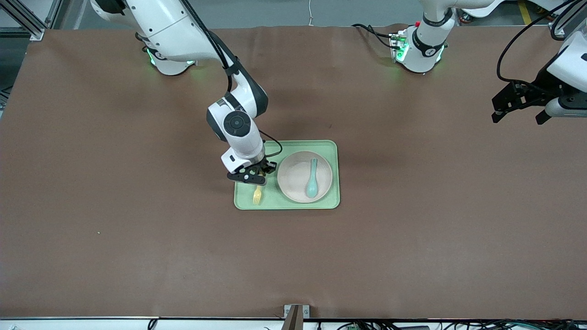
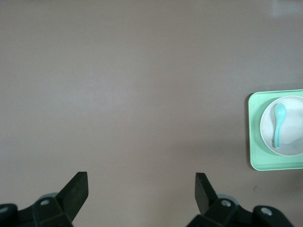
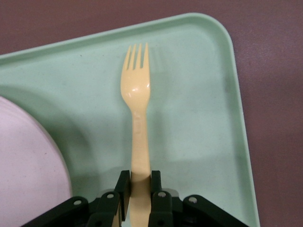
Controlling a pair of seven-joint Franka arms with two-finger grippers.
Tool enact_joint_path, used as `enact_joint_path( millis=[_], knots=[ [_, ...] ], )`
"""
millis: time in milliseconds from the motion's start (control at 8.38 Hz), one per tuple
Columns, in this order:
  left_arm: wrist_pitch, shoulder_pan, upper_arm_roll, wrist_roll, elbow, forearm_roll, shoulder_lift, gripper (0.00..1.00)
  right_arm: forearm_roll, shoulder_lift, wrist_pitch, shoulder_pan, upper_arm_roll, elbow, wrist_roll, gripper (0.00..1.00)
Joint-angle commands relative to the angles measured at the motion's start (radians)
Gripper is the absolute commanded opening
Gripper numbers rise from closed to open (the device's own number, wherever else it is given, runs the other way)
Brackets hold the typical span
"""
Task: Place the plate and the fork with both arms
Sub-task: 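Move the fork beside the plate and lower it onto the tray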
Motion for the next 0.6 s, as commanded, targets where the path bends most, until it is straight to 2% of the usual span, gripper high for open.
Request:
enact_joint_path(
  millis=[0,119,239,358,478],
  knots=[
    [-0.024,0.0,-0.002,-0.009,0.021,-0.008,0.001,0.99,0.01,-0.023,0.009,0.005,0.004,-0.039,0.009,0.51],
    [-0.024,-0.001,-0.002,-0.009,0.022,-0.01,0.001,0.99,0.01,-0.023,0.006,0.013,0.004,-0.039,0.008,0.58],
    [-0.026,-0.001,-0.002,-0.01,0.021,-0.008,0.001,0.99,0.008,-0.023,0.003,0.014,0.002,-0.039,0.008,0.71],
    [-0.026,-0.001,-0.002,-0.01,0.022,-0.008,0.001,0.99,0.01,-0.026,-0.003,0.008,0.002,-0.037,0.011,0.76],
    [-0.024,-0.001,-0.004,-0.01,0.021,-0.01,0.001,0.99,0.008,-0.076,-0.048,-0.016,0.001,-0.029,-0.001,0.79]
  ],
)
